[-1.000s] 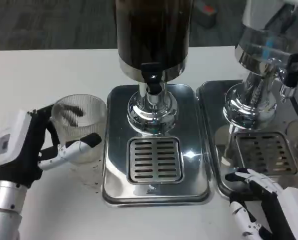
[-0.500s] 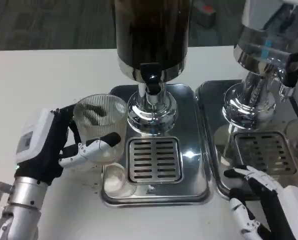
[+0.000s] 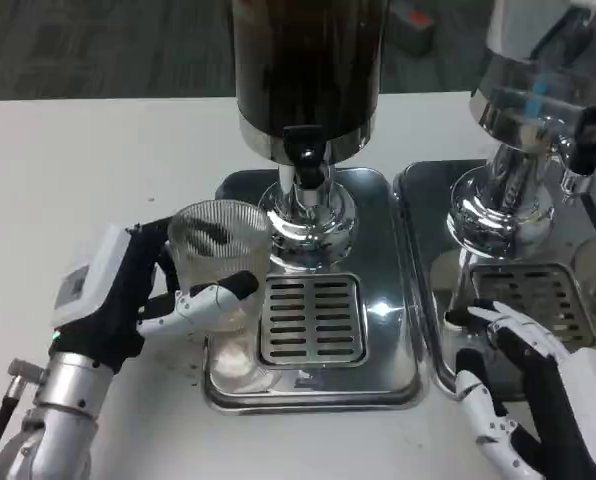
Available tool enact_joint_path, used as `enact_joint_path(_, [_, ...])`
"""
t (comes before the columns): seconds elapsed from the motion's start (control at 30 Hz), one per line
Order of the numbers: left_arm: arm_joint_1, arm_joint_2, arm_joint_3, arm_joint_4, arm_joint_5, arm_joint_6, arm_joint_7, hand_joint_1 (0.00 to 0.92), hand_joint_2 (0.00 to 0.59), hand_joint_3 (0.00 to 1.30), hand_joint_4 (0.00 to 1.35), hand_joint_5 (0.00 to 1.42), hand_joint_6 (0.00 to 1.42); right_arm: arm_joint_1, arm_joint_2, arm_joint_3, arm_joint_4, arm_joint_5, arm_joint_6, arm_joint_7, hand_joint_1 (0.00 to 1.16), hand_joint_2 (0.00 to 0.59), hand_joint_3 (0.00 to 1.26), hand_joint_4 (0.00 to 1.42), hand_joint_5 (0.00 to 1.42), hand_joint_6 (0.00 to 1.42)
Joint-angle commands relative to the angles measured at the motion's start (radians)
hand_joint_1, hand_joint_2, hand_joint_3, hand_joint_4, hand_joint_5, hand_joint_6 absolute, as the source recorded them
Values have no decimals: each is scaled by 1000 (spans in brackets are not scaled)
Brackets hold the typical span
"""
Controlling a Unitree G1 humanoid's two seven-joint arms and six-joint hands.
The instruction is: Grasp the cup under the faucet to collect the drink, then remove the cup.
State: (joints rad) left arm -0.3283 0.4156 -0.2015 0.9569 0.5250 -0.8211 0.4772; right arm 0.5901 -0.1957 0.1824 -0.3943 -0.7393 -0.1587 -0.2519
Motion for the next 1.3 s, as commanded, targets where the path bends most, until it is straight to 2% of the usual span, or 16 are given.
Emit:
enact_joint_path(0.03, [-46,-12,-21,26,11,-15,-2,315,80,703,865,1056,1421,10,17,-1,-21,-5,7,-14,117,497,347,192,180,339])
enact_joint_path(0.43, [-119,-32,-63,101,26,-15,-23,314,80,708,865,1055,1424,44,72,20,-91,-32,8,-32,122,495,355,200,184,342])
enact_joint_path(0.63, [-141,-43,-87,119,40,-11,-23,314,80,704,865,1047,1418,56,88,27,-117,-38,12,-33,125,495,361,218,184,343])
enact_joint_path(0.83, [-161,-49,-114,135,49,3,-46,287,93,645,776,954,1303,61,99,26,-128,-42,16,-33,126,495,361,220,192,343])
enact_joint_path(1.3, [-177,-47,-152,140,85,4,-36,226,98,577,697,824,1116,66,119,36,-120,-47,18,-38,127,495,369,220,195,350])
